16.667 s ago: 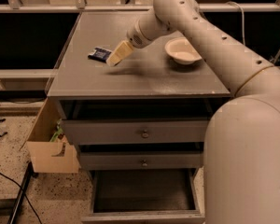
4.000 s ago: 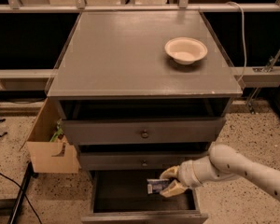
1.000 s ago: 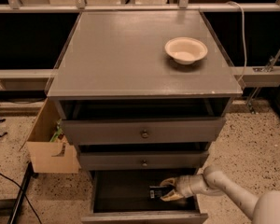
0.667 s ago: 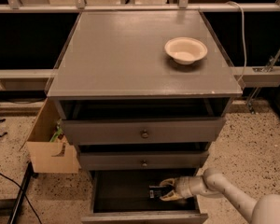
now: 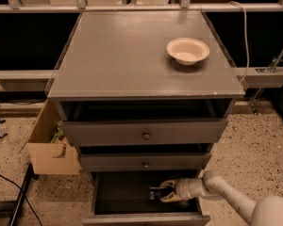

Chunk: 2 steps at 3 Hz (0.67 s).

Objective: Place rxbar blueberry into bottom drawer

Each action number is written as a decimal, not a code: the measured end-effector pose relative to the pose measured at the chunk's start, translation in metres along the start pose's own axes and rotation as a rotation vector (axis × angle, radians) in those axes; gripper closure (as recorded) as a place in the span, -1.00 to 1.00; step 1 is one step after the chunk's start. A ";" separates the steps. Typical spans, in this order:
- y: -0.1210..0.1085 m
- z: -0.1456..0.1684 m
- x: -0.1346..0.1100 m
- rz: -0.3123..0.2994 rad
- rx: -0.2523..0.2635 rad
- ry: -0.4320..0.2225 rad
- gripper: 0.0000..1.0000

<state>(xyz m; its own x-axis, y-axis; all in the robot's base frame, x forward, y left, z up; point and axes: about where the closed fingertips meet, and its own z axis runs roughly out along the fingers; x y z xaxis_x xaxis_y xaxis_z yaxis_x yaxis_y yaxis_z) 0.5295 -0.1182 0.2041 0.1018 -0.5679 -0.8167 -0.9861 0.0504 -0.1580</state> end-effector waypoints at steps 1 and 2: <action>-0.003 0.012 0.007 -0.009 0.017 0.038 1.00; -0.008 0.021 0.013 -0.020 0.034 0.080 1.00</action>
Offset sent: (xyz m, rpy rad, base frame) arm 0.0225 0.0089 -0.0309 -0.1354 -0.0589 -0.0546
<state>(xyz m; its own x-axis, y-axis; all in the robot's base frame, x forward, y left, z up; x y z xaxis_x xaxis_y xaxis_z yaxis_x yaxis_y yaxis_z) 0.5414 -0.1084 0.1828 0.1097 -0.6332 -0.7662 -0.9787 0.0656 -0.1943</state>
